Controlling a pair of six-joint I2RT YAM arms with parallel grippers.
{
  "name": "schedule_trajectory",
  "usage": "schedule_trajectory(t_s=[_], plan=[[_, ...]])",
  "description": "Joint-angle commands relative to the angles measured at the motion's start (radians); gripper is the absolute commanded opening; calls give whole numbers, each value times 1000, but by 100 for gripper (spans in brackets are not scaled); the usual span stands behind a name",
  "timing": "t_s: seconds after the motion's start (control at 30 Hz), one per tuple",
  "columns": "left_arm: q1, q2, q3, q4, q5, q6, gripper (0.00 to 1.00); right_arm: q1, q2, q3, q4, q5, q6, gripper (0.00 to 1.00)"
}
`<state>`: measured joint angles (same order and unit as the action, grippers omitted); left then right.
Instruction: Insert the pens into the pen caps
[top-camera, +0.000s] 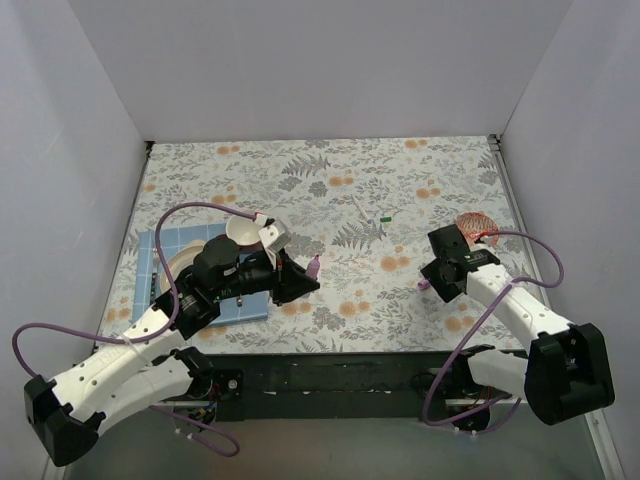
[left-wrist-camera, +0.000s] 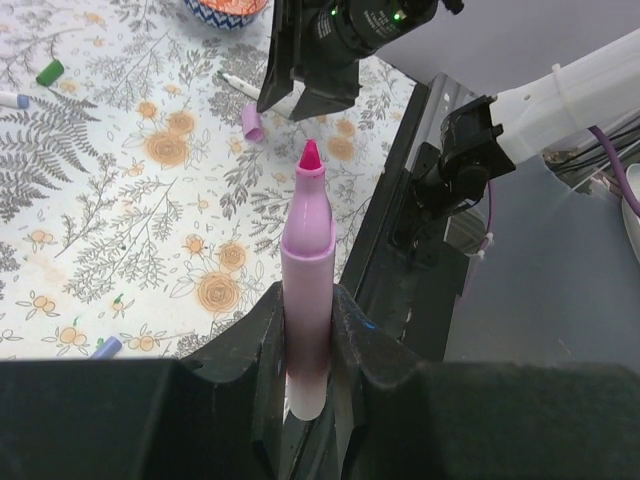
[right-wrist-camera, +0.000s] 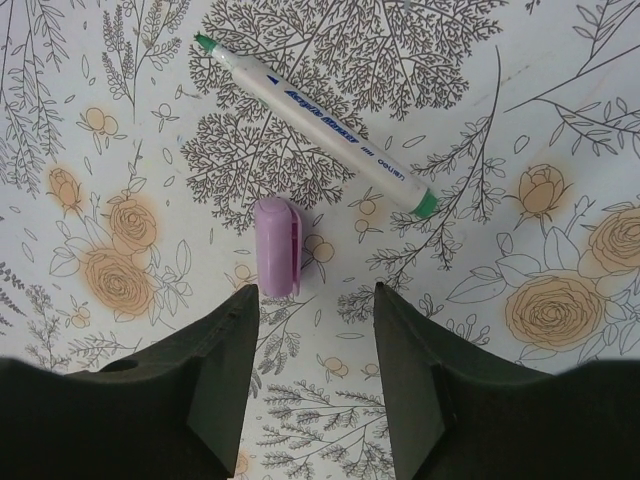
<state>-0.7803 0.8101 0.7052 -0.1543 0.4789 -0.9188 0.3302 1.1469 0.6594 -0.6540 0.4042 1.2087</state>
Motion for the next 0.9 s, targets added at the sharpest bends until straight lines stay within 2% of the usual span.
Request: schedule_trajectory(t_s=[0.0, 0.37, 0.63, 0.73, 0.77, 0.87], plan=[[0, -46, 10, 24, -31, 17, 0, -22, 23, 11, 56, -8, 31, 57], [0, -51, 8, 36, -52, 17, 0, -42, 119, 11, 89, -77, 58, 56], [0, -57, 7, 36, -60, 20, 0, -45, 212, 8, 137, -71, 41, 54], [0, -57, 7, 36, -60, 20, 0, -46, 229, 9, 134, -61, 37, 52], [0, -57, 7, 36, -59, 23, 0, -46, 234, 9, 140, -58, 35, 47], [0, -61, 8, 35, -60, 23, 0, -48, 244, 5, 157, -38, 16, 43]])
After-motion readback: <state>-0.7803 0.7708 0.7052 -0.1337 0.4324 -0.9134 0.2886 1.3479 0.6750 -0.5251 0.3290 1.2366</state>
